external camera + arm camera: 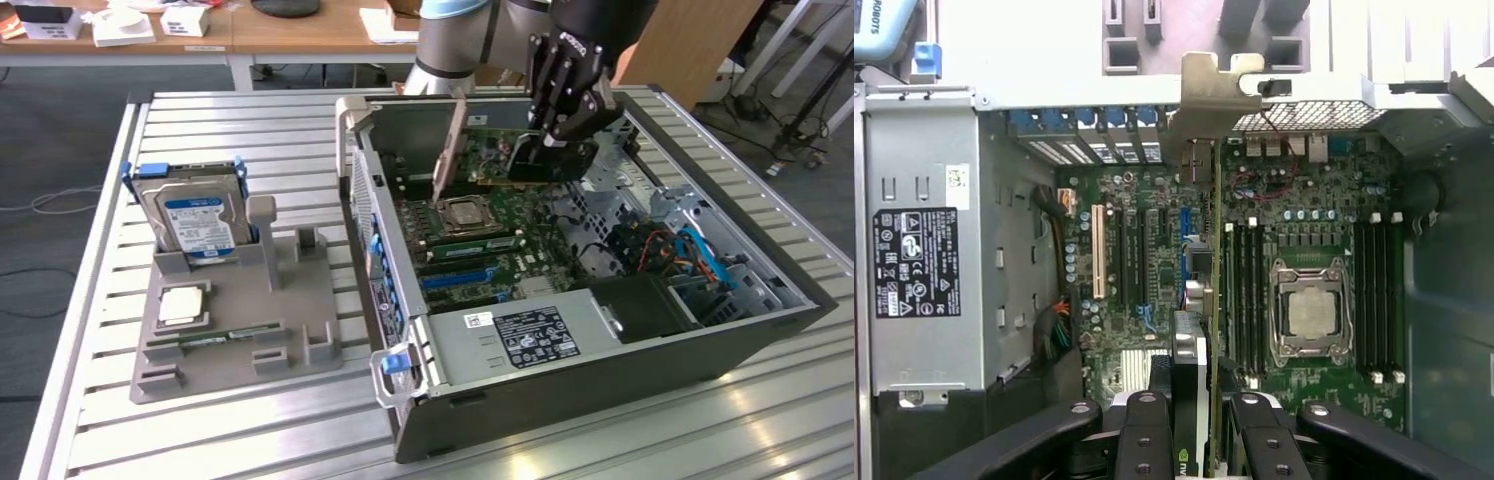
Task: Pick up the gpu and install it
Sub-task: 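Insert the gpu into the slot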
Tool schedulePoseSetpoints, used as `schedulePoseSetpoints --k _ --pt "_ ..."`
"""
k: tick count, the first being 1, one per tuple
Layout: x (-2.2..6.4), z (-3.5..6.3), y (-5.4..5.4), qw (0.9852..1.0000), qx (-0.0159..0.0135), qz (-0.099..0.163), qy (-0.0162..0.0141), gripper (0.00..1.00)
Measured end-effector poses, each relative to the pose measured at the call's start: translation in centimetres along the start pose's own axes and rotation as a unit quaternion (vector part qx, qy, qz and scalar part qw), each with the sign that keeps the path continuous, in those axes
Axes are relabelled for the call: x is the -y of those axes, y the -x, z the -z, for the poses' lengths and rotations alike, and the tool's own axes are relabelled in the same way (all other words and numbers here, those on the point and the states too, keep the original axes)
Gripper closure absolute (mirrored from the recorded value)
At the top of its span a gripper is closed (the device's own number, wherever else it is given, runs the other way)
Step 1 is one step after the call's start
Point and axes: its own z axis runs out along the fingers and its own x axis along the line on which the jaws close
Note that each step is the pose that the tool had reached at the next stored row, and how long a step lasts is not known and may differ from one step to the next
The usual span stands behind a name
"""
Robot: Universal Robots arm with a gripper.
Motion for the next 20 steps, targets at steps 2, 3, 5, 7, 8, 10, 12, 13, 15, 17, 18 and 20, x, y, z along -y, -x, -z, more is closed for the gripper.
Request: schedulePoseSetpoints --k 2,3,5,7,8,10,12,13,15,17,18,20 --pt "-0.02 -0.03 0.0 1.0 0.0059 0.0 -0.0036 0.73" --pt "-0.02 -0.06 0.0 1.0 0.0069 0.001 -0.0041 0.73" --pt "-0.04 -0.13 0.0 1.0 0.0076 0.0 -0.0046 0.73" --pt "-0.06 -0.22 0.0 1.0 0.0081 0.0 -0.0052 0.73" --pt "-0.05 -0.27 0.0 0.9999 0.0085 -0.001 -0.0055 0.73" --pt "-0.07 -0.35 -0.01 0.9999 0.01 -0.002 -0.0064 0.73" --pt "-0.12 -0.47 0.0 0.9999 0.0125 -0.002 -0.0078 0.73" --pt "-0.13 -0.5 0.0 0.9999 0.0134 -0.002 -0.0082 0.73" --pt "-0.13 -0.51 0.0 0.9999 0.0143 -0.002 -0.0084 0.73" --pt "-0.16 -0.53 0.0 0.9999 0.0145 -0.002 -0.0085 0.73" --pt "-0.22 -0.6 -0.01 0.9998 0.015 -0.002 -0.0097 0.73" --pt "-0.34 -0.8 -0.01 0.9998 0.0157 -0.002 -0.0127 0.73"
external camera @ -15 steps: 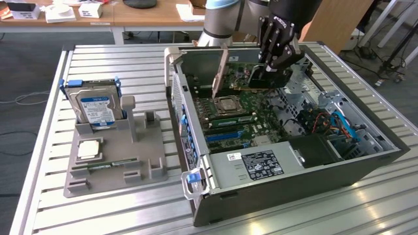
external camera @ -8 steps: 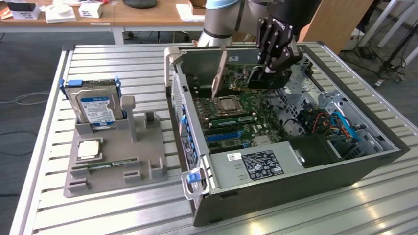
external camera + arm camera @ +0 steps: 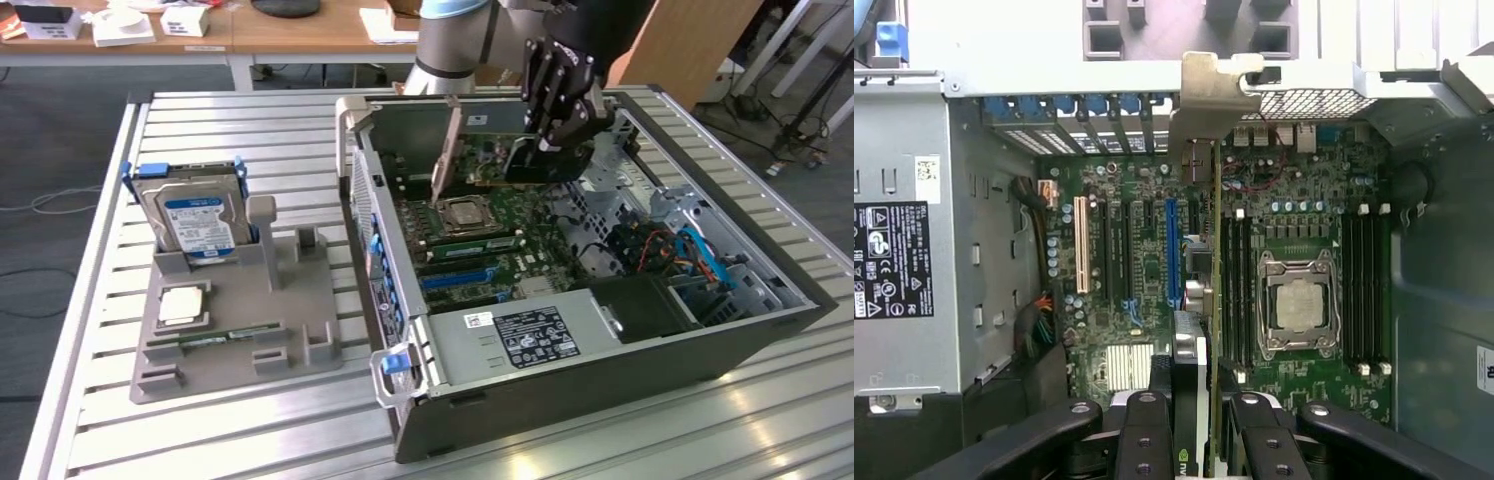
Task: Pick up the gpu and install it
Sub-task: 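Insert the gpu into the slot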
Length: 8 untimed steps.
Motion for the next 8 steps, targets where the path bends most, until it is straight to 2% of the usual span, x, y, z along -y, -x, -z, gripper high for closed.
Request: schedulePoseSetpoints --k 5,8 --pt "-0.47 -0.58 -0.03 1.0 0.0011 0.0 -0.0073 0.73" --pt "-0.49 -0.63 -0.03 1.0 0.0012 0.0 -0.0082 0.73"
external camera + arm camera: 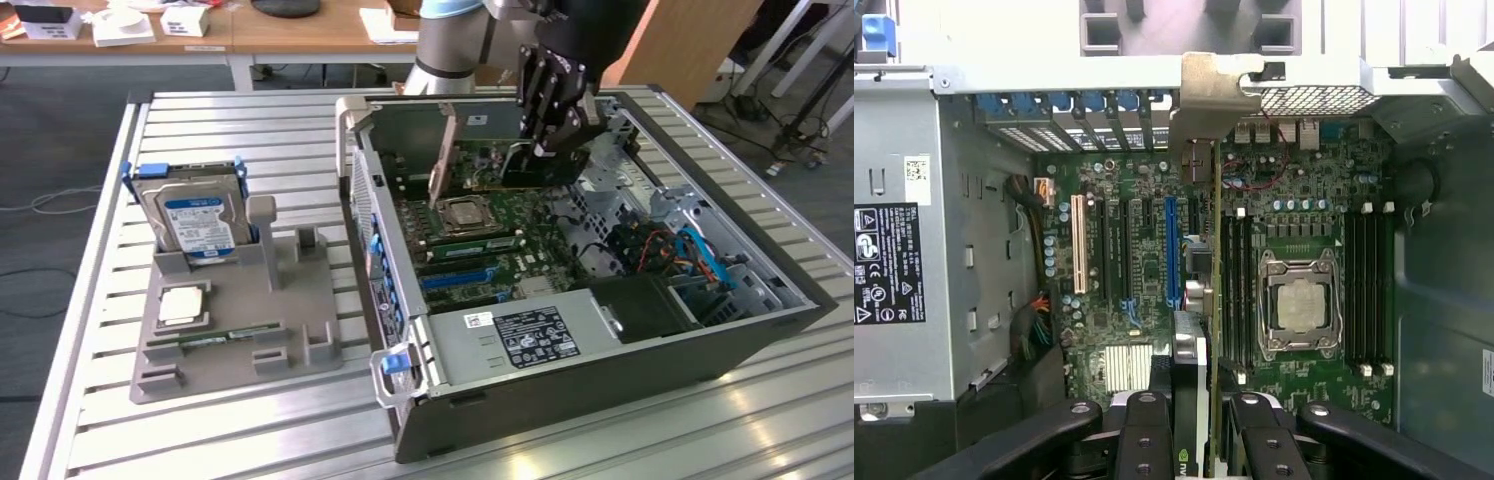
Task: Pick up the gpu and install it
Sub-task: 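Insert the gpu into the slot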
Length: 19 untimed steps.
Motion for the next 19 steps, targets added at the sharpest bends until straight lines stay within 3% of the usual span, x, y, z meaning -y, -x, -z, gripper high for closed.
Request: schedulePoseSetpoints --k 5,9,14,19 --pt "0.0 -0.33 0.0 1.0 0.0013 0.0 -0.0002 0.73" --pt "0.01 -0.68 0.0 1.0 0.0072 -0.001 -0.0002 0.73" --pt "0.01 -0.8 0.0 1.0 0.0078 -0.001 -0.0002 0.73" --pt "-0.03 -1.68 0.0 1.0 0.0076 -0.001 -0.0002 0.73"
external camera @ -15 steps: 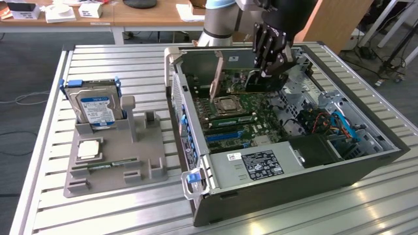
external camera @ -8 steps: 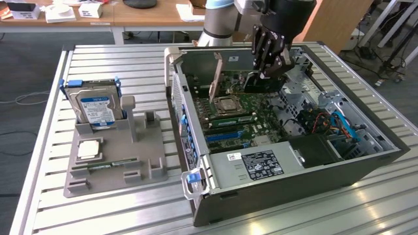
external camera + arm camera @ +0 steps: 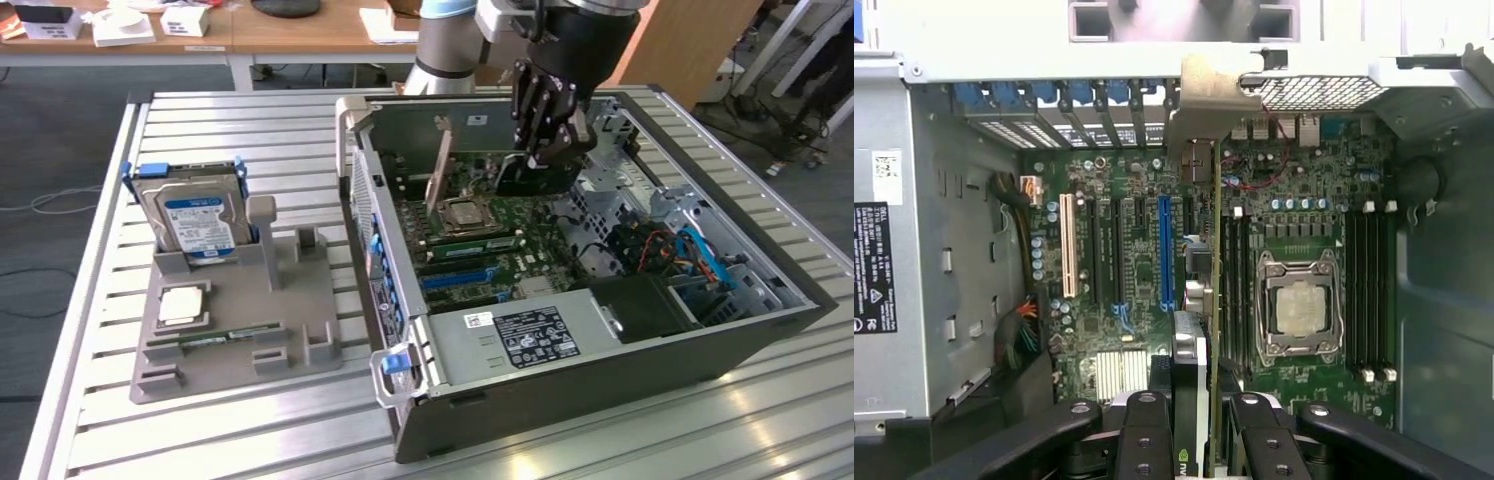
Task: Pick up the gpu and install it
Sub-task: 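Insert the gpu into the slot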
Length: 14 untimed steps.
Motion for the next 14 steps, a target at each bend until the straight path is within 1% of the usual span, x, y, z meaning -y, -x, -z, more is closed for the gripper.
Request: schedulePoseSetpoints --k 7,12,14 --pt "-0.03 -1.24 0.0 1.0 0.0001 0.0 0.0 0.73" --pt "-0.03 -1.28 0.0 1.0 0.0 0.0 0.0 0.73" --pt "-0.04 -1.44 -0.1 1.0 0.0003 0.0 -0.0001 0.73"
